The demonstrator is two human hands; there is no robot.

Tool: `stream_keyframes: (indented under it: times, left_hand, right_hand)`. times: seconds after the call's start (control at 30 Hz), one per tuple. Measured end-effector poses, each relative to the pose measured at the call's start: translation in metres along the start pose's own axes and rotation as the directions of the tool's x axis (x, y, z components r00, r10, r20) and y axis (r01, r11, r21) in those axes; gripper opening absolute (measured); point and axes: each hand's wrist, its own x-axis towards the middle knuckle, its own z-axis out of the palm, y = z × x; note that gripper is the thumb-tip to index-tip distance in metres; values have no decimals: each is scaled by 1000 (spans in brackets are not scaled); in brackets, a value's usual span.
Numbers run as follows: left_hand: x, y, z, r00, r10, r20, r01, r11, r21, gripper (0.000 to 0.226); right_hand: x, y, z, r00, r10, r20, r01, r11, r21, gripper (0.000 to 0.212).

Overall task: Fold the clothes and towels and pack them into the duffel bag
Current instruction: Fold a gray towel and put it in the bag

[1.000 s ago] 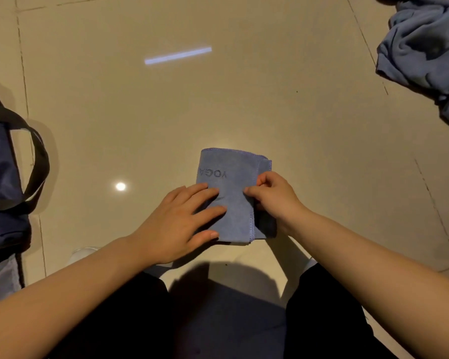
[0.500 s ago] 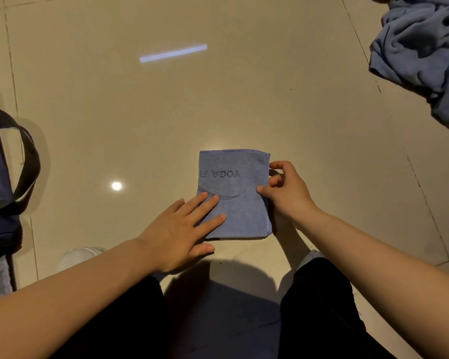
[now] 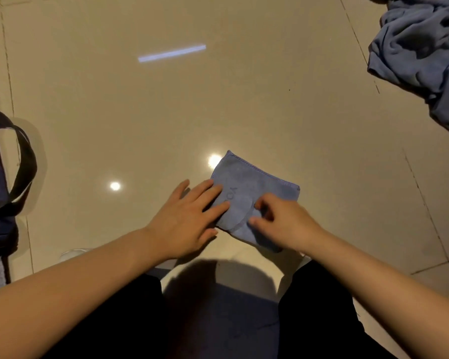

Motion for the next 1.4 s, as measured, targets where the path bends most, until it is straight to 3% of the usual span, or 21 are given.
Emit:
stream_keyframes:
  times: [0.03, 0.1, 0.2, 0.3, 0.4, 0.5, 0.57, 0.67, 0.73, 0.83, 1.0, 1.27, 1.33, 1.4]
  left_hand:
    - [-4, -4, 5, 998, 20, 54, -22, 999, 29, 66]
    - [-10, -2, 15, 994, 30, 101, -35, 998, 48, 83]
    - [-12, 15, 23, 996, -47, 76, 46, 999, 22, 103]
    - [-10, 18, 26, 998, -41, 39, 40, 999, 30, 108]
    - [-9, 10, 25, 1000, -21, -3, 21, 1000, 15, 100]
    - [-5, 5, 19, 998, -31, -48, 30, 999, -18, 74]
    - [-2, 3, 13, 998, -36, -43, 36, 999, -8, 66]
    - [2, 4, 5, 999, 19, -50, -17, 999, 40, 62]
    - [7, 8, 1, 993, 60, -97, -54, 997, 62, 56]
    - [14, 17, 5, 985, 110, -130, -102, 993, 64, 50]
    - [24, 15, 23, 996, 87, 18, -89, 989, 114, 82]
    - [52, -6, 15, 999, 49, 2, -49, 985, 167, 62]
    - [62, -9, 13, 998, 56, -15, -52, 981, 185, 53]
    - [70, -13, 13, 994, 65, -92, -49, 983, 175, 37]
  right_hand:
    - [-5, 2, 8, 998, 1, 64, 0, 1000, -24, 23]
    - [-3, 8, 11, 1000, 2, 13, -2, 999, -34, 25]
    - [6, 14, 2, 1000, 4, -30, -5, 999, -35, 23]
    - [8, 15, 1, 1000, -11, 2, 11, 998, -70, 23]
    - [4, 19, -3, 985, -33, -168, 14, 993, -114, 23]
    - [11, 28, -18, 942, -28, -333, -29, 986, -166, 37]
    - [23, 34, -30, 952, 30, -304, -98, 973, -210, 41]
    - [35, 37, -38, 967, -30, -253, -48, 953, -298, 17]
    - [35, 37, -40, 942, -62, -331, -6, 980, -200, 10]
    - [36, 40, -43, 928, 72, -367, -57, 997, 51, 8]
    - [48, 49, -43, 939, 154, -309, -123, 986, 117, 8]
    - [56, 56, -43, 904, 175, -391, -130, 982, 139, 15]
    - [49, 56, -44, 872, 13, -490, -41, 998, -47, 23]
    - [40, 62, -41, 827, -311, -468, 140, 920, -365, 24]
